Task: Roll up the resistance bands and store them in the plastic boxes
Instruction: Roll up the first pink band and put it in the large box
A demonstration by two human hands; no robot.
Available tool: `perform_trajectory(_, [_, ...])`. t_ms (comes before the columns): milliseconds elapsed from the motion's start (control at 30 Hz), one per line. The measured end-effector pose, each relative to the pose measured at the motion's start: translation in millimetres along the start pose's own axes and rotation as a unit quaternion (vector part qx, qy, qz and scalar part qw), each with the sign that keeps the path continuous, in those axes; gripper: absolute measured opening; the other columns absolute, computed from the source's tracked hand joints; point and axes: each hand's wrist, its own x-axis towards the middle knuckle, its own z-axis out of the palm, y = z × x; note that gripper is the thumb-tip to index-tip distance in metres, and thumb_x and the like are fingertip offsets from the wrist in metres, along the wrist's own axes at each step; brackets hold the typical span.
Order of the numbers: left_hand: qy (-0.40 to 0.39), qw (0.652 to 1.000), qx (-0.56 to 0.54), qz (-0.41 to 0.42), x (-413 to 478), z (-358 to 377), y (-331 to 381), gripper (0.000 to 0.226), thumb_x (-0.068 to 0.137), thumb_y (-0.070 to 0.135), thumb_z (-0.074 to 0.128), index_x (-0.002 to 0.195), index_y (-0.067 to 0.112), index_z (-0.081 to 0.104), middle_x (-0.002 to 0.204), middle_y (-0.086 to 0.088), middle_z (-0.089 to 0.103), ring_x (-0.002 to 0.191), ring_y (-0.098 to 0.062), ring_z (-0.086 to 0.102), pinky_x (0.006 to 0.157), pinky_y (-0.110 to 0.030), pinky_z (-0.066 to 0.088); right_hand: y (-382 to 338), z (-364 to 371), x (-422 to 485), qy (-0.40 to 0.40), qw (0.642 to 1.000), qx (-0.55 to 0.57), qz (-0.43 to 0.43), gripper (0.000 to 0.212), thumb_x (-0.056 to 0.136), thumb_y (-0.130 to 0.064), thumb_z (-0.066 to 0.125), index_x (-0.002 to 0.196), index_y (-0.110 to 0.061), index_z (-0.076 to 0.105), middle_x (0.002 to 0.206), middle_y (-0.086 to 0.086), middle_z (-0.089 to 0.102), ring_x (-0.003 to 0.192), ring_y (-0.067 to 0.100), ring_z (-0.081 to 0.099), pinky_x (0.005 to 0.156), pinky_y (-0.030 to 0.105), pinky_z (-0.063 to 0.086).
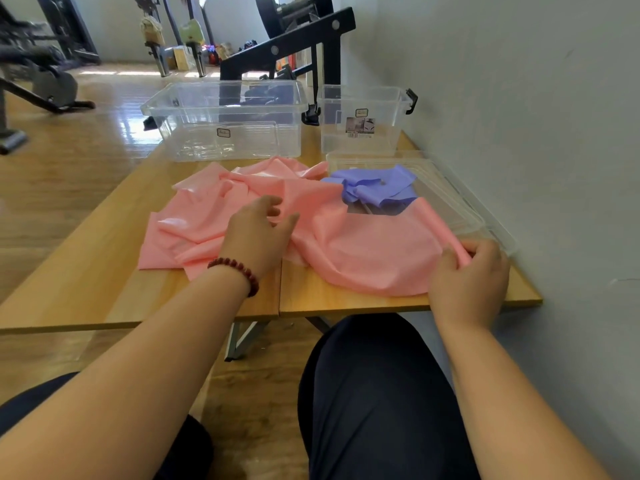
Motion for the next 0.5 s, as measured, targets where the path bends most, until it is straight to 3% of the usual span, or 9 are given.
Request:
perform_trajectory(133, [-0.002,0.988,-0.085,-0.127,22,12,4,0.059,0.089,0.038,0.068,0.137,0.01,0.049,0.114,0.0,0.06,0.105,-0.023,0.061,0.094,-0.043,0.053,2,1,-2,-0.002,1.0,0.009,-0.008,0.011,0.088,-0.001,0.056,0.099,-0.003,0.059,0.107,0.019,0.056,0.102,0.033,0.049,0.078,0.023,0.029])
perform_trajectory(233, [0.018,0.991,-0.054,-0.122,27,14,7,0.037,0.09,0.026,0.066,0.124,0.012,0.062,0.113,-0.003,0.065,0.104,-0.025,0.062,0.095,-0.042,0.052,3,1,0,0.001,1.0,0.011,-0.01,0.011,0.088,-0.001,0.056,0.099,-0.002,0.059,0.107,0.02,0.057,0.102,0.033,0.049,0.077,0.021,0.027])
perform_trajectory(333, [0.065,0.992,-0.07,-0.078,24,12,9,0.018,0.093,0.028,0.061,0.101,0.015,0.071,0.095,0.001,0.068,0.094,-0.021,0.064,0.091,-0.041,0.053,3,1,0,-0.004,1.0,0.013,-0.018,0.012,0.088,0.0,0.056,0.099,0.0,0.059,0.106,0.021,0.056,0.101,0.035,0.049,0.078,0.024,0.029])
perform_trajectory(400, [0.099,0.979,-0.158,-0.083,21,8,11,0.014,0.093,0.03,0.062,0.089,0.02,0.071,0.091,0.0,0.07,0.092,-0.024,0.067,0.088,-0.043,0.056,4,2,0,-0.006,1.0,0.012,-0.021,0.012,0.087,0.0,0.056,0.099,0.001,0.059,0.105,0.022,0.056,0.101,0.036,0.049,0.077,0.023,0.029])
perform_trajectory(500, [0.119,0.923,-0.332,-0.155,20,-2,13,0.018,0.093,0.035,0.064,0.078,0.024,0.066,0.088,-0.004,0.069,0.093,-0.03,0.069,0.082,-0.045,0.059,4,2,-1,-0.005,1.0,0.007,-0.029,0.012,0.087,0.001,0.056,0.099,0.002,0.059,0.105,0.024,0.057,0.101,0.036,0.049,0.075,0.02,0.025])
